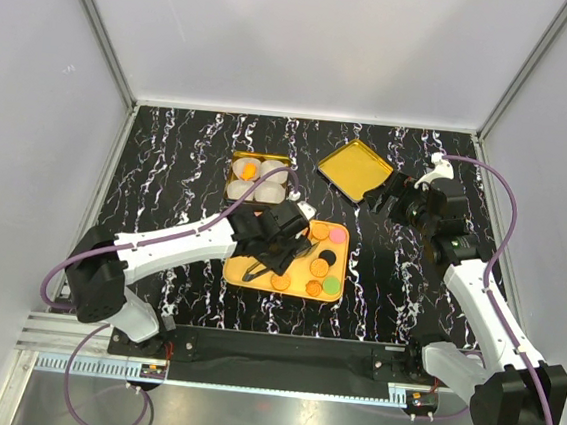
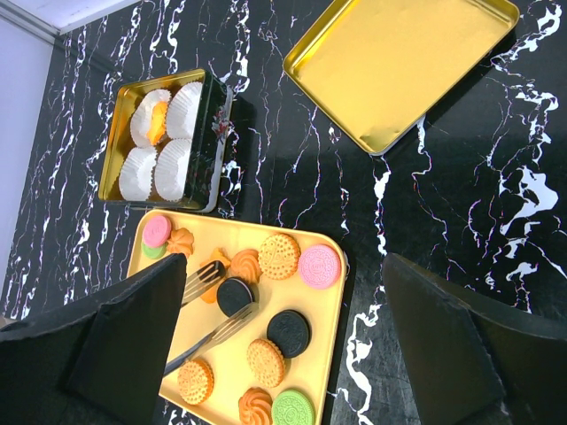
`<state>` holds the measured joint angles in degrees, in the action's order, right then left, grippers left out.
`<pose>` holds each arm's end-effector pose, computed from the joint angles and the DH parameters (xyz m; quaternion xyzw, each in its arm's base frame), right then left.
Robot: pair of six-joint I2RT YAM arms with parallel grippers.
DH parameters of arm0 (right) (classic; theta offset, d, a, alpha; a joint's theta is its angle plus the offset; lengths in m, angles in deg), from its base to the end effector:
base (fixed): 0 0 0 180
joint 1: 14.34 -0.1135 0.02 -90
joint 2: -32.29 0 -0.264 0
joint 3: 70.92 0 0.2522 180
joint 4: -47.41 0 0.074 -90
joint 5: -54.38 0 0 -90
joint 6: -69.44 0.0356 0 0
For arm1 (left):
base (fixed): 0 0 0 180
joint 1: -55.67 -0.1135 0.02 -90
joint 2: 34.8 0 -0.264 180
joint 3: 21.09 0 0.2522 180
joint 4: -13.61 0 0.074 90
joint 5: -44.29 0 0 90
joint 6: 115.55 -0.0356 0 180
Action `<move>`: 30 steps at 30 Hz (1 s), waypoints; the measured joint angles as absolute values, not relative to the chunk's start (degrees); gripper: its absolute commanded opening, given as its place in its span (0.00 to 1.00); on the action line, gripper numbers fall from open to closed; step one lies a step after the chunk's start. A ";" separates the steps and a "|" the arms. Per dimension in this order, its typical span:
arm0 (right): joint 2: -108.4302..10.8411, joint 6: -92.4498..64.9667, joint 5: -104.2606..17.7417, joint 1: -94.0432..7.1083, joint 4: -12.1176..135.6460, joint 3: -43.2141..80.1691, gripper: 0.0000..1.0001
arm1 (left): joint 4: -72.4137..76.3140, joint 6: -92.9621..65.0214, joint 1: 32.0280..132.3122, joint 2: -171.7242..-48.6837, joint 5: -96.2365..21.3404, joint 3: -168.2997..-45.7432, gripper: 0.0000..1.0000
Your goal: Pack the cookies
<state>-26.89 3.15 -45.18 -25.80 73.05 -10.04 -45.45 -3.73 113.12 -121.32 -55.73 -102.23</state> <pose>0.2307 0.0528 0.3034 0.0440 0.8355 0.2307 0.4967 0.1678 -0.2513 0.2550 0.2788 0.9308 -0.0750 0.2240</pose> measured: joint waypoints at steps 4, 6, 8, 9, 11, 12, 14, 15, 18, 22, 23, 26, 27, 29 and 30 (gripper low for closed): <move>-26.89 3.13 -45.16 -25.80 73.07 -10.04 0.99 | -45.47 -3.73 113.23 -121.32 -55.77 -102.23 0.54; -26.89 3.13 -45.16 -25.80 73.07 -10.04 1.00 | -45.50 -3.73 113.27 -121.32 -55.80 -102.23 0.54; -26.89 3.13 -45.16 -25.80 73.07 -10.04 1.00 | -45.50 -3.73 113.34 -121.32 -55.84 -102.23 0.54; -26.89 3.13 -45.16 -25.80 73.07 -10.04 1.00 | -45.52 -3.73 113.36 -121.32 -55.84 -102.23 0.54; -26.89 3.13 -45.16 -25.80 73.07 -10.04 1.00 | -45.52 -3.73 113.41 -121.32 -55.91 -102.23 0.54; -26.89 3.13 -45.16 -25.80 73.07 -10.04 1.00 | -45.54 -3.73 113.41 -121.32 -55.97 -102.23 0.54; -26.89 3.13 -45.16 -25.80 73.07 -10.04 1.00 | -45.58 -3.73 113.41 -121.32 -56.06 -102.23 0.54; -26.89 3.13 -45.16 -25.80 73.07 -10.04 1.00 | -45.56 -3.70 113.41 -121.32 -56.06 -102.23 0.54; -26.89 3.10 -45.18 -25.80 73.07 -10.04 1.00 | -45.58 -3.70 113.43 -121.32 -56.10 -102.23 0.54; -26.89 3.02 -45.18 -25.80 73.07 -10.04 1.00 | -45.65 -3.70 113.49 -121.32 -56.12 -102.23 0.54; -26.89 2.99 -45.16 -25.80 73.07 -10.04 1.00 | -45.71 -3.70 113.56 -121.32 -56.17 -102.23 0.54; -26.89 2.97 -45.16 -25.80 73.07 -10.04 1.00 | -45.82 -3.70 113.80 -121.32 -56.30 -102.23 0.54; -26.89 2.97 -45.16 -25.80 73.09 -10.04 1.00 | -45.87 -3.68 113.91 -121.32 -56.32 -102.23 0.54; -26.89 2.97 -45.18 -25.80 73.09 -10.04 1.00 | -45.98 -3.68 114.02 -121.32 -56.36 -102.23 0.54; -26.89 2.97 -45.16 -25.80 73.07 -10.04 1.00 | -45.98 -3.66 114.06 -121.32 -56.41 -102.23 0.54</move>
